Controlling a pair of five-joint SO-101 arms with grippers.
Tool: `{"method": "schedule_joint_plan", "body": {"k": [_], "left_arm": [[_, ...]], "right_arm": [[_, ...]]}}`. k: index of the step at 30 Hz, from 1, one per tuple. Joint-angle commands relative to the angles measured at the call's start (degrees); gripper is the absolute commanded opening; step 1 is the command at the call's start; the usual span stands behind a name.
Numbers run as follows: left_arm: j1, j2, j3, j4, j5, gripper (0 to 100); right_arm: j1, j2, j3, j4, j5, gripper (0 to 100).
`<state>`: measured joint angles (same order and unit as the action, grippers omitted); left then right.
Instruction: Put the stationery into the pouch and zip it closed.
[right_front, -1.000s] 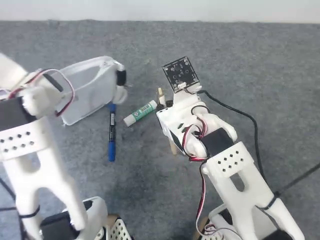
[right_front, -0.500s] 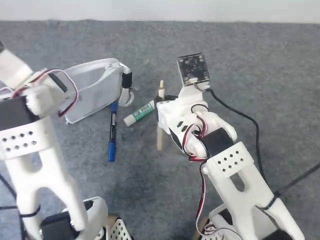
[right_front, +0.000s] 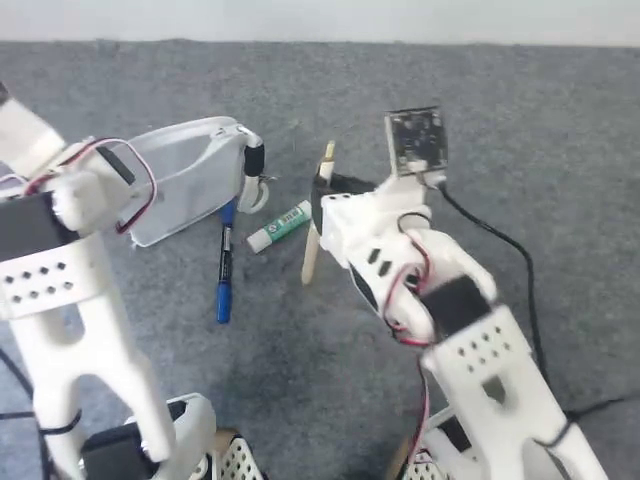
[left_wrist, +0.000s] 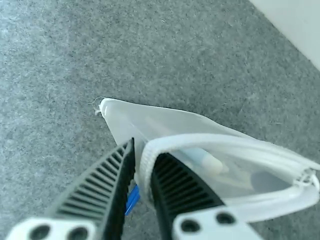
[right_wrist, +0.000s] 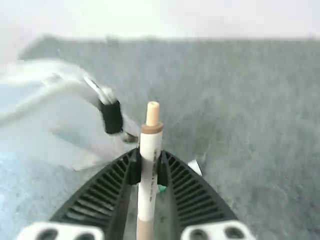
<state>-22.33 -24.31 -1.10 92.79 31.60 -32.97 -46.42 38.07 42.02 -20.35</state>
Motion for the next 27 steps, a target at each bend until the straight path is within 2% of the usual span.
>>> {"method": "schedule_joint_plan", "body": {"k": [1, 8, 13, 19, 27], "left_arm": [[0.44, -0.35, -1.54, -1.93, -0.44, 1], [0.35, -0.35, -1.54, -1.93, -0.44, 1], [0.35, -0.35, -1.45, -1.76, -0.53, 1], [0.35, -0.35, -1.45, -1.76, -0.53, 1], [0.35, -0.35, -1.45, -1.76, -0.62, 1]], "right_arm": [[0.31, -6.9, 1.93, -2.68, -0.53, 1.7], [-0.84, -16.13, 10.55, -12.53, -0.26, 1.7], [-3.12, -21.23, 11.52, -14.02, -0.09, 1.7], [-3.65, -21.85, 11.43, -15.16, -0.09, 1.7], [-3.65, -22.11, 11.43, -26.68, -0.09, 1.7]]}}
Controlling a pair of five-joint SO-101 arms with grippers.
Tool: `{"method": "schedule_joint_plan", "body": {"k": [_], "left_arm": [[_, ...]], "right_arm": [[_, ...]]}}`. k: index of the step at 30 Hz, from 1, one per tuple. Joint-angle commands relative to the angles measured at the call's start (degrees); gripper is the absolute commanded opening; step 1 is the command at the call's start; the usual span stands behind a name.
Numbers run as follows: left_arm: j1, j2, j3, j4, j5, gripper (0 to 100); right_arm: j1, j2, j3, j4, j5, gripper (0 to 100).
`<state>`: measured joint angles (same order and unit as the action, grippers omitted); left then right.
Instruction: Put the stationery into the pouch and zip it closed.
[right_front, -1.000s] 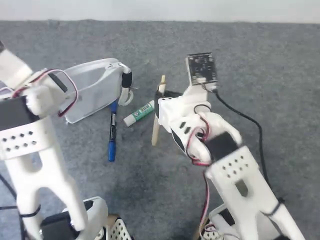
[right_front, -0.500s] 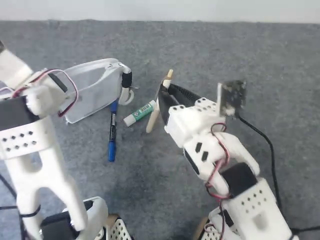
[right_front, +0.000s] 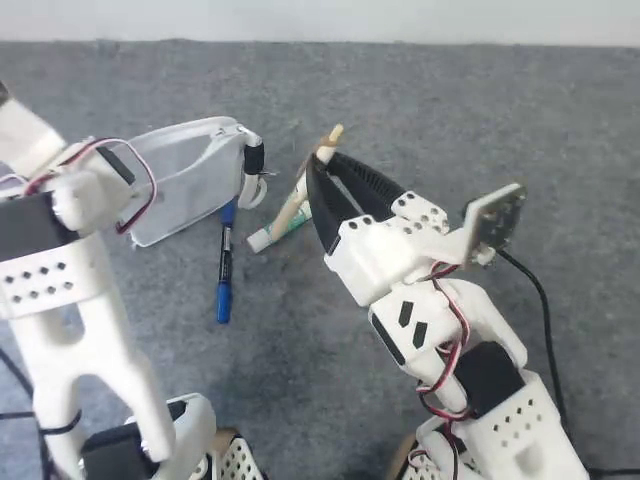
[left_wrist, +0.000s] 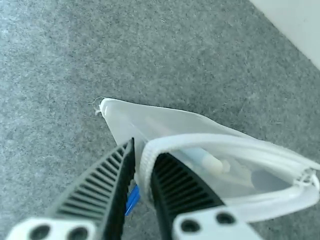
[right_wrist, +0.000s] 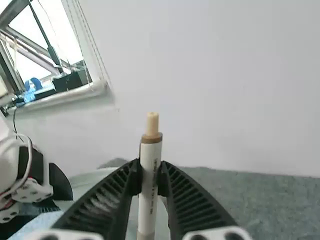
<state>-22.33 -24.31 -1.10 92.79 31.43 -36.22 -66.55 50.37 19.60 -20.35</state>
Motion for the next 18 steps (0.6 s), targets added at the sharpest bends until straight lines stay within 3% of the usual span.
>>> {"method": "schedule_joint_plan", "body": {"k": [1, 13, 18], "left_arm": [[0.35, -0.35, -1.45, -1.76, -0.44, 1], [0.35, -0.44, -0.84, -1.76, -0.35, 1], [0.35, -0.44, -0.84, -1.76, -0.26, 1]], "right_arm": [[-0.4, -1.89, -0.88, -5.05, -0.09, 1.7], [-0.48, -2.07, -1.23, -16.75, 0.0, 1.7], [-5.14, -1.63, -1.23, -19.3, 4.13, 1.6]]}}
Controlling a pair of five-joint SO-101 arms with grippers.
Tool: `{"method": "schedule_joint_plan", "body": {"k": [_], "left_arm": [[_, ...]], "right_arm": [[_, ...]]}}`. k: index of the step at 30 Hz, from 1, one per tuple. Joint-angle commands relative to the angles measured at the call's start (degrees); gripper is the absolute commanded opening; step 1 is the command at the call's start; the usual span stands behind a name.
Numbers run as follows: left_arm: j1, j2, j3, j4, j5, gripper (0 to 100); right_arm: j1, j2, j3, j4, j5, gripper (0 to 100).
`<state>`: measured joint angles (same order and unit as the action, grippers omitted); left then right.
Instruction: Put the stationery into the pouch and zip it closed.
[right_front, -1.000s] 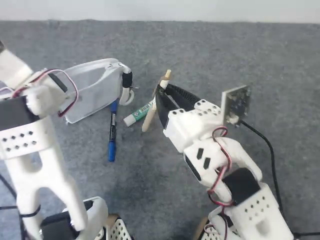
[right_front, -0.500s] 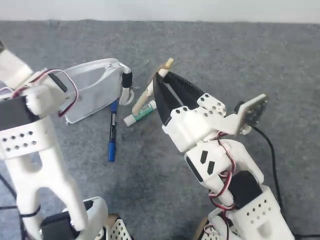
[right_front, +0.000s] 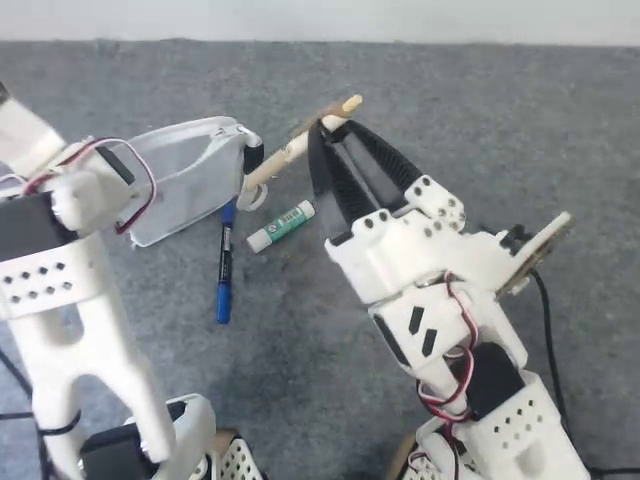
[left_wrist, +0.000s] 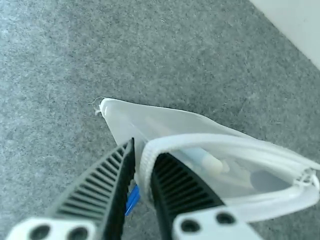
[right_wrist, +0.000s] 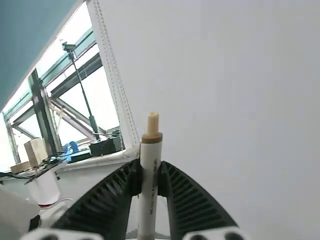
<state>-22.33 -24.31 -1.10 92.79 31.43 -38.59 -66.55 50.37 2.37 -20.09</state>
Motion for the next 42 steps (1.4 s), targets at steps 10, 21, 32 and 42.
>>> {"method": "schedule_joint_plan", "body": {"k": [10, 21, 32, 42], "left_arm": [[0.35, -0.44, -0.84, -1.76, -0.26, 1], [0.62, -0.44, 0.22, -2.2, -0.26, 1], [0.7, -0.62, 0.13, -2.2, -0.26, 1], [0.62, -0.53, 0.13, -2.2, -0.26, 1]], "right_arm": [[-9.63, -1.45, -1.23, -6.37, 13.01, 1.6], [-9.8, -1.36, -1.23, -10.07, 14.33, 1.6], [-9.45, 9.36, -8.62, -10.15, 14.33, 1.6], [-9.45, 20.97, -16.97, -10.15, 14.33, 1.6]]}}
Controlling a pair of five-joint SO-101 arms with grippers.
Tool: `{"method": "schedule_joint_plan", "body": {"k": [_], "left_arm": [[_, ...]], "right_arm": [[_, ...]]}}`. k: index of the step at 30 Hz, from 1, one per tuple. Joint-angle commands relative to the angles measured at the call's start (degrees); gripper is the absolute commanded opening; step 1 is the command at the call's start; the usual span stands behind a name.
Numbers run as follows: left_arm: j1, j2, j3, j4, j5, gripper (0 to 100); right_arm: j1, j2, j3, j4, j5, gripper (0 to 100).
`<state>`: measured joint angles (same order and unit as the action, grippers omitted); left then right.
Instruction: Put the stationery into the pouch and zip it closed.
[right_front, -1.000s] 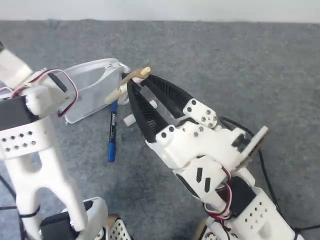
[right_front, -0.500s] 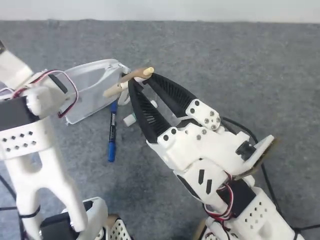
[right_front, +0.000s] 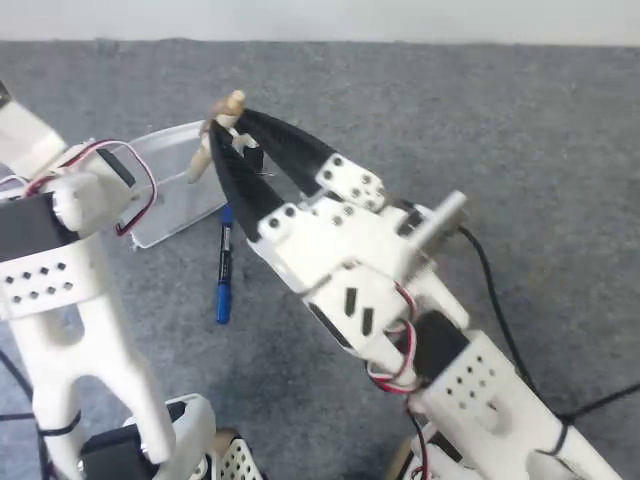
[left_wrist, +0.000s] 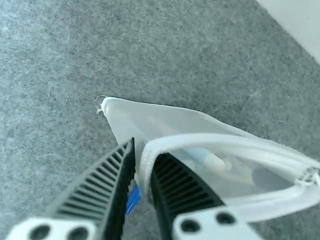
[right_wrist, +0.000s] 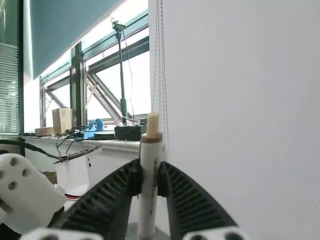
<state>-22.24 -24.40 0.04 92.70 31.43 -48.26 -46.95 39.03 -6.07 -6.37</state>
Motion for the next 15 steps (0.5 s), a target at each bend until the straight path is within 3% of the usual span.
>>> {"method": "schedule_joint_plan", "body": {"k": [1, 15], "left_arm": [[0.53, -0.44, -1.01, -2.11, -0.26, 1], [0.35, -0.7, -1.01, -2.11, -0.26, 1]], "right_arm": [[0.22, 2.33, -6.51, -1.71, 0.62, 1.6], [1.45, 17.27, -15.82, -1.71, 0.62, 1.6]]}}
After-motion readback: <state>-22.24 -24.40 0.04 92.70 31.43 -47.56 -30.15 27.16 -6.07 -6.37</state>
